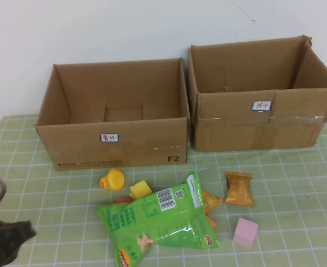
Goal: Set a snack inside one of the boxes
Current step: Pick up the potato chip
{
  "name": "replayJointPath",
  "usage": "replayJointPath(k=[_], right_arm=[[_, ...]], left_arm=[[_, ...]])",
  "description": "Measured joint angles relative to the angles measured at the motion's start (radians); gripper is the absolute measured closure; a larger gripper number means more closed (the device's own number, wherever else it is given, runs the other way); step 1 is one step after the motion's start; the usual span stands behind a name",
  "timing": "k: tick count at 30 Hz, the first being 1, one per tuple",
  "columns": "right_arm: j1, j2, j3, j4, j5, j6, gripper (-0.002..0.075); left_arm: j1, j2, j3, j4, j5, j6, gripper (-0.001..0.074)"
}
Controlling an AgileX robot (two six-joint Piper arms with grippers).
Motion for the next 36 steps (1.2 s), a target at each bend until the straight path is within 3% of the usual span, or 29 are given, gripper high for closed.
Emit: replayJointPath(k=[6, 12, 15, 17, 18, 21, 29, 36], right_arm=[[0.0, 0.0, 0.0, 0.093, -0.004, -0.097, 0.0728], [0.0, 0.0, 0.0, 0.153, -0.006, -0.151, 0.0728], [0.0, 0.0, 0.0, 0.157, -0.007, -0.156, 0.0728], [0.0, 0.0, 0.0, 0.159, -0.009, -0.16, 0.0728], [0.0, 0.0, 0.0, 0.162, -0.011, -0.16, 0.0728], [0.0, 0.0, 0.0, 0.166, -0.013, -0.16, 0.0728], [0.0, 0.0, 0.0, 0.172, -0.014, -0.16, 0.0728], [0.0, 0.0, 0.0, 0.172, -0.018, -0.16, 0.0728]], left_arm=[[0.0, 0.24, 0.0, -0.37, -0.078, 0.298, 0.0696], [0.0, 0.449, -0.039, -0.848, -0.042, 0.745, 0.0563], [0.0, 0.538, -0.069, -1.014, 0.003, 0.94, 0.0444], [0.0, 0.601, -0.093, -1.052, 0.011, 0.995, 0.0345], [0.0, 0.658, -0.119, -1.073, 0.023, 1.014, 0.0246], [0.0, 0.753, -0.159, -1.082, 0.074, 1.012, 0.0143], [0.0, 1.008, -0.292, -1.085, 0.278, 0.983, 0.0104], [0.0, 1.088, -0.302, -1.085, 0.328, 0.98, 0.0104]])
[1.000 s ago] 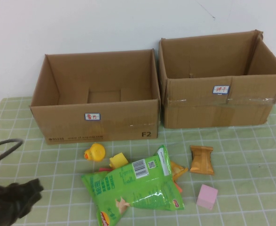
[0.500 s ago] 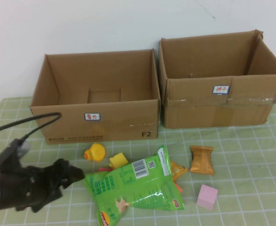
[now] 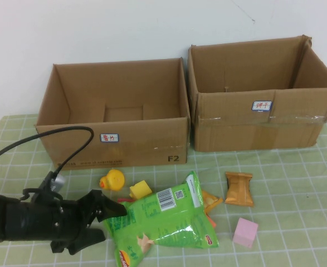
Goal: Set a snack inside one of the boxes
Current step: Pick up the potato chip
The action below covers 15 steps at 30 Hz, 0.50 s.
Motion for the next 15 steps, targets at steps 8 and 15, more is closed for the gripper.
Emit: replayJointPath(k=[8, 15], right_arm=[[0.0, 0.0, 0.0, 0.0, -0.008, 0.0, 0.0728], [0.0, 0.0, 0.0, 0.0, -0.011, 0.0, 0.0728]], left_arm=[[0.0, 0.001, -0.002, 0.0, 0.041, 0.039, 0.017], [-0.001, 0.004, -0.004, 0.0, 0.014, 0.064, 0.025]])
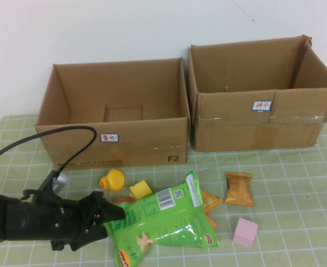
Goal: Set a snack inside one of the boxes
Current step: Pick up the potato chip
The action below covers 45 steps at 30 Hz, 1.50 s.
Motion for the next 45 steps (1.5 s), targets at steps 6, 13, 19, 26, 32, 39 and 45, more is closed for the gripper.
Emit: replayJointPath(k=[6, 13, 19, 26, 32, 39, 45], right_arm=[[0.0, 0.0, 0.0, 0.001, 0.0, 0.0, 0.0728], [0.0, 0.0, 0.002, 0.008, -0.002, 0.0, 0.0728], [0.0, 0.0, 0.008, 0.024, -0.004, 0.0, 0.0728], [0.0, 0.0, 0.008, 0.026, -0.004, 0.0, 0.0728], [0.0, 0.0, 0.008, 0.026, -0.004, 0.0, 0.0728], [0.0, 0.0, 0.008, 0.028, -0.004, 0.0, 0.0728], [0.0, 0.0, 0.008, 0.037, -0.004, 0.0, 0.0728]], left_arm=[[0.0, 0.001, -0.029, 0.0, 0.004, -0.006, 0.0197], [0.0, 0.001, -0.072, 0.0, 0.041, -0.044, 0.0188], [0.0, 0.001, -0.072, 0.0, 0.021, -0.058, 0.0188], [-0.066, 0.001, -0.072, 0.0, -0.026, -0.047, 0.0188], [-0.148, 0.001, -0.072, 0.0, -0.062, -0.009, 0.0189], [-0.161, 0.001, -0.072, 0.0, -0.067, 0.037, 0.0342], [-0.161, 0.001, -0.072, 0.0, -0.042, 0.075, 0.0596]])
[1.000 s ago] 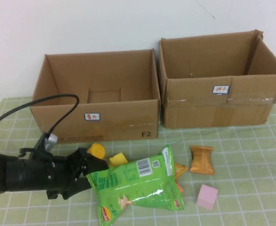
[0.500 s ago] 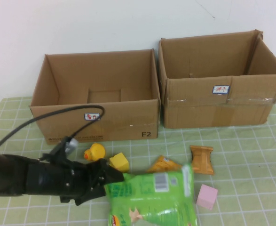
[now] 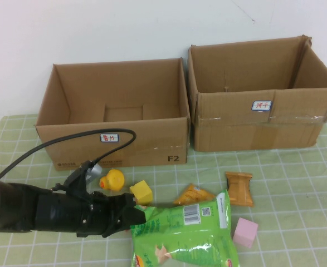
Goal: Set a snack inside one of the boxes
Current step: Pick up the potato chip
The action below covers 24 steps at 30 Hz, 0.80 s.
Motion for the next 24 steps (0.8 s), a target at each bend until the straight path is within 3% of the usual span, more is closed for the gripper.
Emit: replayJointPath(k=[2, 5, 15, 24], right_arm=[[0.0, 0.0, 0.0, 0.002, 0.0, 0.0, 0.0728], [0.0, 0.0, 0.0, 0.004, 0.0, 0.0, 0.0728], [0.0, 0.0, 0.0, 0.006, 0.0, 0.0, 0.0728], [0.0, 0.0, 0.0, 0.007, 0.0, 0.0, 0.0728]], left_arm=[[0.0, 0.0, 0.0, 0.0, 0.004, 0.001, 0.0669], [0.0, 0.0, 0.0, 0.0, 0.021, 0.002, 0.0715], [0.0, 0.0, -0.01, 0.004, 0.254, -0.046, 0.0731], [0.0, 0.0, -0.012, 0.004, 0.335, -0.081, 0.0734]])
